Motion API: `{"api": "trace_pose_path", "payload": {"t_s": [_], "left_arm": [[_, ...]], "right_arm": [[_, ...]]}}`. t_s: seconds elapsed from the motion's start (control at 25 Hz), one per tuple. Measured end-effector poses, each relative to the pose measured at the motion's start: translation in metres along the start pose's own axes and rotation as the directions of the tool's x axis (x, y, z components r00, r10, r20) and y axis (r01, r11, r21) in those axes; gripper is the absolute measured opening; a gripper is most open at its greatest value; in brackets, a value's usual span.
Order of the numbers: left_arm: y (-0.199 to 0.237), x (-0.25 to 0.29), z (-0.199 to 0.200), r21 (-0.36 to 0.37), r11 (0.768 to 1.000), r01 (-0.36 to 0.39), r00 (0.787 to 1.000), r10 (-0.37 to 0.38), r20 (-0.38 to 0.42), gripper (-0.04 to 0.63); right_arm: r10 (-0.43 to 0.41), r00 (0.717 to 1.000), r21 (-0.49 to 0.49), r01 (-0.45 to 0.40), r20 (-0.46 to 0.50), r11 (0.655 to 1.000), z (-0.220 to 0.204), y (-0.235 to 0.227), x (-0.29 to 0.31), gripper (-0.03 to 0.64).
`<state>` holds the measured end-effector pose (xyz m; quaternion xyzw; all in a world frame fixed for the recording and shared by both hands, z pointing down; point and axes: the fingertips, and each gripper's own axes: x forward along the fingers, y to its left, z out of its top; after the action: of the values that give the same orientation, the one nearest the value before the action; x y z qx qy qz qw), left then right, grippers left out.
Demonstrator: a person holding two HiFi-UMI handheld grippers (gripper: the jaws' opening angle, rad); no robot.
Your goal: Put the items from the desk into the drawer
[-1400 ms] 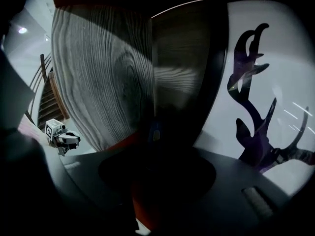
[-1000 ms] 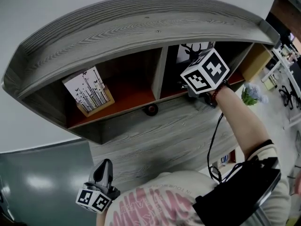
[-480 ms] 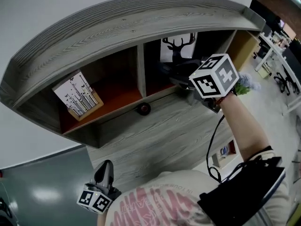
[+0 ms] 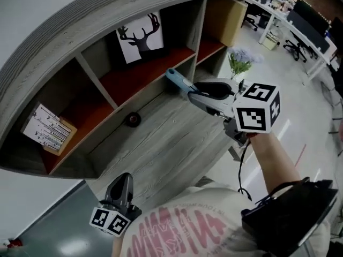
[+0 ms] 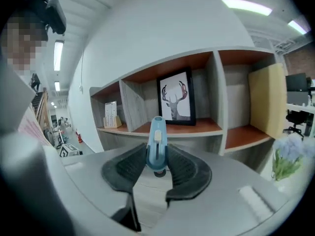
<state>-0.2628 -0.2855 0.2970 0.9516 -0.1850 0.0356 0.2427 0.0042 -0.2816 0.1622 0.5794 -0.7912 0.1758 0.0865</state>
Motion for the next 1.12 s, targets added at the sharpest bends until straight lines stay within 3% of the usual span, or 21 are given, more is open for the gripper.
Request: {"api": "trace_pose_path", "payload": {"t_s": [0.2,0.4,0.52,0.84,1.12], "left_arm": [[-0.030,0.043,-0.016,0.000,0.991,0.132,0.989,-0.132,-0.066,0.020],[-0.071,0.084,-0.038,-0.022,0.959,0.281,0.945,-0.281,-0.166,0.020],[-0.096,0.112,-0.045,-0.010,0.936,0.351,0.920,-0.347,-0.184,0.020],[-0.175,0.170,-0.060,0.028,0.907,0.421,0.889,-0.406,-0.212,0.020],[-0.243,0.228,-0.096,0.008,0.878,0.478,0.851,-0.462,-0.249,0.019]], "right_arm": [[-0.060,0.996,0.108,0.052,0.072,0.993,-0.038,-0.009,-0.051,0.137],[-0.165,0.981,0.251,0.135,0.102,0.958,-0.089,-0.015,-0.110,0.137],[-0.214,0.970,0.314,0.170,0.112,0.934,-0.118,-0.026,-0.137,0.137],[-0.287,0.946,0.423,0.201,0.149,0.884,-0.183,-0.061,-0.212,0.137],[-0.320,0.938,0.467,0.227,0.130,0.855,-0.232,-0.103,-0.270,0.137]]}}
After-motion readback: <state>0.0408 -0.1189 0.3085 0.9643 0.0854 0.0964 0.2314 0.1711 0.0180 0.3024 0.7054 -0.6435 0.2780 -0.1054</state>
